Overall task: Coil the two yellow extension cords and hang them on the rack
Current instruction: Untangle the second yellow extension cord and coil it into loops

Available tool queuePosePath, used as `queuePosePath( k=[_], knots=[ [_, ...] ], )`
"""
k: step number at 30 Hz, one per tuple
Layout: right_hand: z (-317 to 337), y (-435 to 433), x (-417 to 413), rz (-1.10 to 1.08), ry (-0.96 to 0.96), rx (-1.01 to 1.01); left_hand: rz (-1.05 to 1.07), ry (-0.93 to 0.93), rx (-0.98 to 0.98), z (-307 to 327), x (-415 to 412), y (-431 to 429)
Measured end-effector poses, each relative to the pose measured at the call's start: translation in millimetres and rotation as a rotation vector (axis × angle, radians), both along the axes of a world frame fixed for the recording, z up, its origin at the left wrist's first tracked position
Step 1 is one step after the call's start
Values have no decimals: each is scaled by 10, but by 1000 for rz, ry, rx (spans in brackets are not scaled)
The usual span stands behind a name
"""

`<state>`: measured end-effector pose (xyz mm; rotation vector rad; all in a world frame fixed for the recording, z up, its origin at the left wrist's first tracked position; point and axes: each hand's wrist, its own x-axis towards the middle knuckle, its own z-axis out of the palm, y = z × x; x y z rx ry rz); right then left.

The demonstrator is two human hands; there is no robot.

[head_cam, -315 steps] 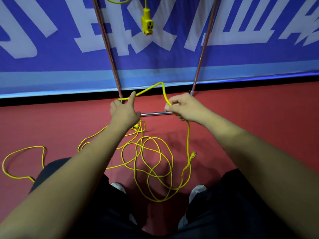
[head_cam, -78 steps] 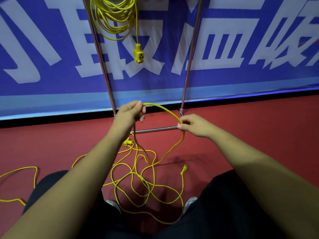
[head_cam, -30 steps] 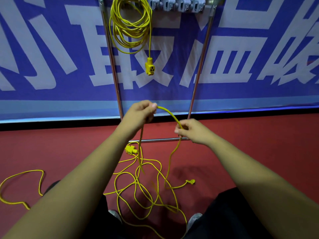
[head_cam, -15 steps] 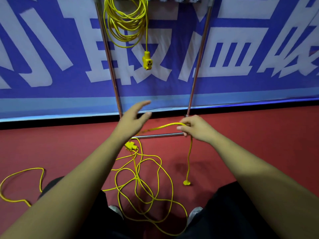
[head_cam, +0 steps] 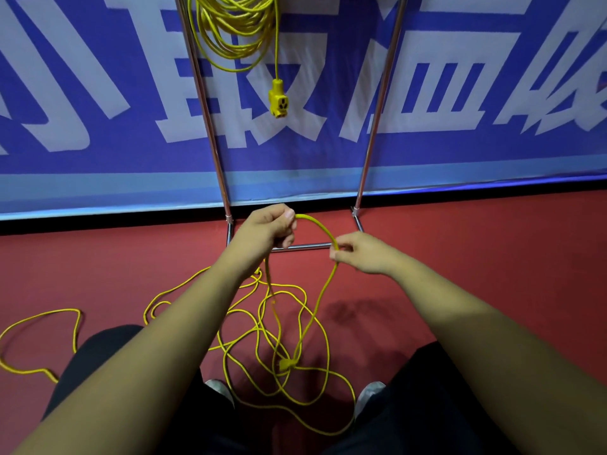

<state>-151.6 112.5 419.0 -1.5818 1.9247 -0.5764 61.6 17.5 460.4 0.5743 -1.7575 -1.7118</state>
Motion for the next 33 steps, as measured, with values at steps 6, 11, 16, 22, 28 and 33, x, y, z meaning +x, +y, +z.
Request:
queuePosePath(
  k=[6,11,16,22,28,33],
  knots=[
    [-546,135,-127,-265,-300,319,78,206,135,36,193,-114],
    [-588,64,-286,-756,-1031,116,-82,-7,63,-140,377,-211],
    [-323,-89,-302,-894,-1202,-212,-313,-359,28,-362,345,-241],
    [-19,-114,10,-612,-1253,-163,-44,-410,181,-575,-6,-156],
    [-21,-49,368,-367,-1227,9,-78,-335,841,-630,-301,-304],
    [-245,30,459,-192,-1089,272,114,-100,1064,-672,-338,-437]
  ],
)
